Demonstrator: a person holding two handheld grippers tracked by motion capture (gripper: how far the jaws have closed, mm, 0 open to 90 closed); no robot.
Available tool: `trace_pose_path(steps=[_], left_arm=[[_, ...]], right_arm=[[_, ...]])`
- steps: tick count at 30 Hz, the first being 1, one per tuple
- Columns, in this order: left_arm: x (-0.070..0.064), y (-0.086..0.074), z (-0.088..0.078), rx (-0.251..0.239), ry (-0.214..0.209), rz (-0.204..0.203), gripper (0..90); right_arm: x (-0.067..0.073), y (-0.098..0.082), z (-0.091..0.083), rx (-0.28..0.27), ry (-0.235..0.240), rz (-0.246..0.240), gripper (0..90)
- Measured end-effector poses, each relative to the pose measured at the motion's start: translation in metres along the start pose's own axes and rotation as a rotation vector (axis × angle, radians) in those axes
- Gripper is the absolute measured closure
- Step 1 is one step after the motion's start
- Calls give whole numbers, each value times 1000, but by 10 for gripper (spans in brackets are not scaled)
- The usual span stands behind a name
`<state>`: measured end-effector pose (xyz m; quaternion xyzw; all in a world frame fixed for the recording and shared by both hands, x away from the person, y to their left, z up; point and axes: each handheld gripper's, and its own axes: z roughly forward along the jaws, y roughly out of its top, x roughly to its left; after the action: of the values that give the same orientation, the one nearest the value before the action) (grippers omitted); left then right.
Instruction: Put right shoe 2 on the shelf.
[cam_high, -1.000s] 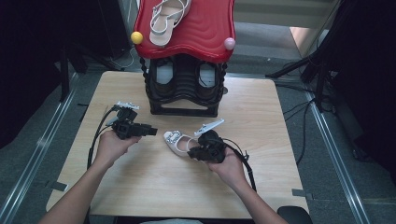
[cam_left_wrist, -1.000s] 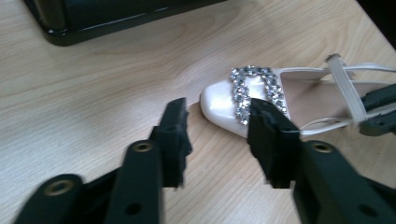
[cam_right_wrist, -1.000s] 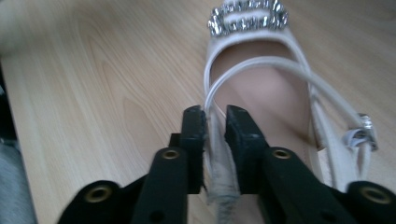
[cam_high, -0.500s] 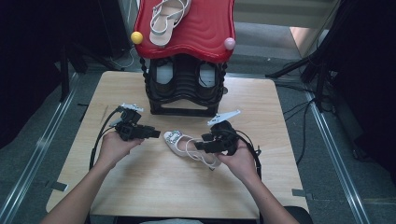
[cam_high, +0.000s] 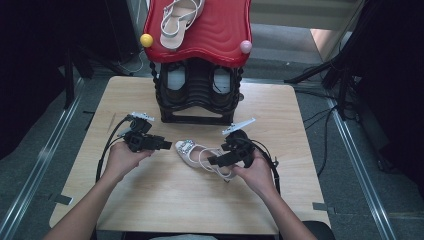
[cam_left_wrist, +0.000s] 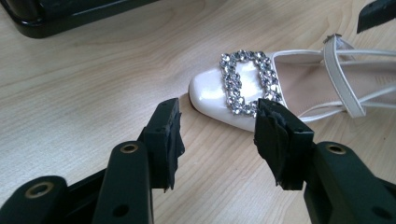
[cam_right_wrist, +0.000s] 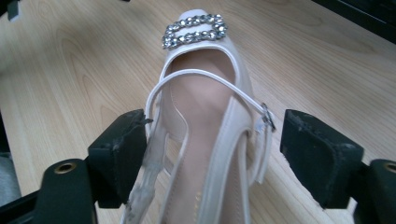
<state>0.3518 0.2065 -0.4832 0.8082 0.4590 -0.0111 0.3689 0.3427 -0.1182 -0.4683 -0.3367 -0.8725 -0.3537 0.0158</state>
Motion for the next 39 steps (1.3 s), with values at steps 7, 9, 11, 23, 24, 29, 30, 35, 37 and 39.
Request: trace_pose_path(steps=[7, 9, 11, 23, 24, 29, 30, 35, 37, 39], left_arm=[[-13, -8, 8, 8, -14, 24, 701], [-17, -9, 12, 17, -24, 33, 735], [-20, -11, 17, 22, -42, 31, 762], [-27, -10, 37, 26, -43, 42, 780], [-28, -10, 37, 22, -38, 39, 778], [-27, -9, 39, 10, -35, 28, 769], [-26, -8, 40, 9, -37, 23, 767], [-24, -4, 42, -2, -41, 6, 755], [-23, -2, 44, -4, -44, -4, 749], [-23, 0, 45, -10, -38, -4, 743]], right_arm=[[-6, -4, -20, -45, 0, 32, 377], [-8, -5, -24, -67, -12, 38, 402], [-11, -6, -28, -93, 8, 55, 409], [-15, -27, -5, -28, -138, 95, 802], [-15, -28, -3, -24, -138, 88, 808], [-10, -31, -3, -26, -133, 98, 816], [-9, -32, -2, -26, -131, 101, 814], [-1, -38, -1, -19, -129, 126, 796], [2, -40, -1, -28, -123, 136, 792], [4, -41, 0, -27, -116, 141, 775]])
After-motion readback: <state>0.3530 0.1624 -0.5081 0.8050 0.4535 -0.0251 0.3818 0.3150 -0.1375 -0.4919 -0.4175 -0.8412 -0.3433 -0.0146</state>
